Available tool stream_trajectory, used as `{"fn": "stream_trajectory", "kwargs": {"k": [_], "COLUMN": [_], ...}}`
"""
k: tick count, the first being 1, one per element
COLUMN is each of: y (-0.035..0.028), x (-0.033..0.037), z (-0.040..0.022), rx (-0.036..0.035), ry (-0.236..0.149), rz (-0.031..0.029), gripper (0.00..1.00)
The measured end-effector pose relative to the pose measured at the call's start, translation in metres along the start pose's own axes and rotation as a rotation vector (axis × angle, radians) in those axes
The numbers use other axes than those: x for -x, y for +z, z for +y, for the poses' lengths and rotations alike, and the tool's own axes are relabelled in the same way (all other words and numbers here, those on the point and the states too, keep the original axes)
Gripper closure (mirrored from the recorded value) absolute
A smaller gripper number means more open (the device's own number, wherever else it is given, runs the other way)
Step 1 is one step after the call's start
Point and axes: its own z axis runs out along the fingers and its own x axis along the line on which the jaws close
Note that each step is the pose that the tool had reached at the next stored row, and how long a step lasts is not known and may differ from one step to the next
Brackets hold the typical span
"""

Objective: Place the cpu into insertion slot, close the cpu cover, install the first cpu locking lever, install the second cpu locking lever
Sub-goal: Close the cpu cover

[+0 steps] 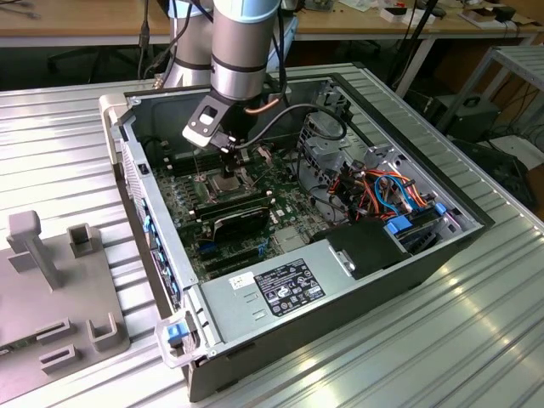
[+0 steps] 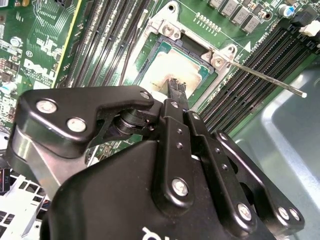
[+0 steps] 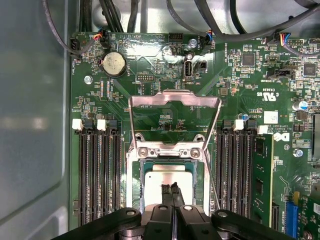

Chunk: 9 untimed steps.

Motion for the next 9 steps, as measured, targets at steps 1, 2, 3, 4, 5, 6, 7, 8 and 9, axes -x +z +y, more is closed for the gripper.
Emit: {"fn": "stream_trajectory", "kwargs": {"k": [1, 2, 3, 4, 5, 6, 7, 8, 9], "y": [-0.0015, -0.0037, -0.0061, -0.0073, -0.0104, -0.0123, -0.0146, -0.0158, -0.0172], "x": [0.0, 0.0001, 0.0002, 0.0002, 0.0003, 0.0003, 0.0004, 0.0004, 0.0004], "z": [0.0, 0.0001, 0.0001, 0.0002, 0.0003, 0.0004, 0.0004, 0.0004, 0.0005], "rx": [0.0, -0.0001, -0.0004, -0.0005, -0.0006, -0.0007, -0.0006, -0.0007, -0.0007], "ry": [0.0, 0.0, 0.0, 0.0, 0.0, 0.0, 0.0, 0.0, 0.0], "rz": [0.0, -0.0001, 0.0, 0.0, 0.0, 0.0, 0.0, 0.0, 0.0], "gripper": [0.89, 0.89, 0.89, 0.89, 0.89, 0.89, 0.89, 0.89, 0.89]}}
